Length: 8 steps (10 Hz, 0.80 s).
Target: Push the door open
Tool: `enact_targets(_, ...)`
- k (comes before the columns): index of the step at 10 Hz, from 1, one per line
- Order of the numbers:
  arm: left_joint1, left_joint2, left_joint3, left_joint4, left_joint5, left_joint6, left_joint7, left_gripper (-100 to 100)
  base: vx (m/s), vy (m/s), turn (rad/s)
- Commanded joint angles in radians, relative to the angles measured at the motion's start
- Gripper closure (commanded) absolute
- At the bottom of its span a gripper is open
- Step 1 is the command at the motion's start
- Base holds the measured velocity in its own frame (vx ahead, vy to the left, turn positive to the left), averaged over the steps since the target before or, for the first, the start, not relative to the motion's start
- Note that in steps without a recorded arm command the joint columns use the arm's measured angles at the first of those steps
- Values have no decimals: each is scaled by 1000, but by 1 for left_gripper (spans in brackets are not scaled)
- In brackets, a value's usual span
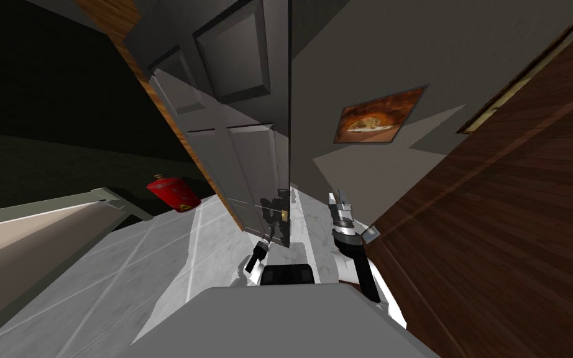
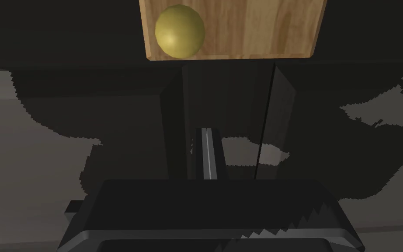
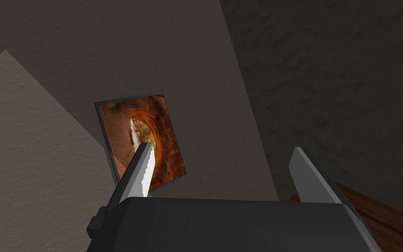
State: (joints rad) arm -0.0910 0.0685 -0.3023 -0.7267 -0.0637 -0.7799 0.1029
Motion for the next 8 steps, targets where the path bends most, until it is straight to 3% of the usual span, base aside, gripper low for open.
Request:
enact_targets(1, 2, -4, -2, -7, 1, 5, 3, -100, -268, 3, 50)
enact_targets(4, 5, -23, -6, -18, 3, 14, 9, -100, -255, 2, 46)
enact_targets(5, 7, -19, -6, -22, 2, 15, 7, -100, -104, -10, 7)
enact_targets(8, 9, -9, 0, -17, 4, 7, 2, -100, 127, -45, -20)
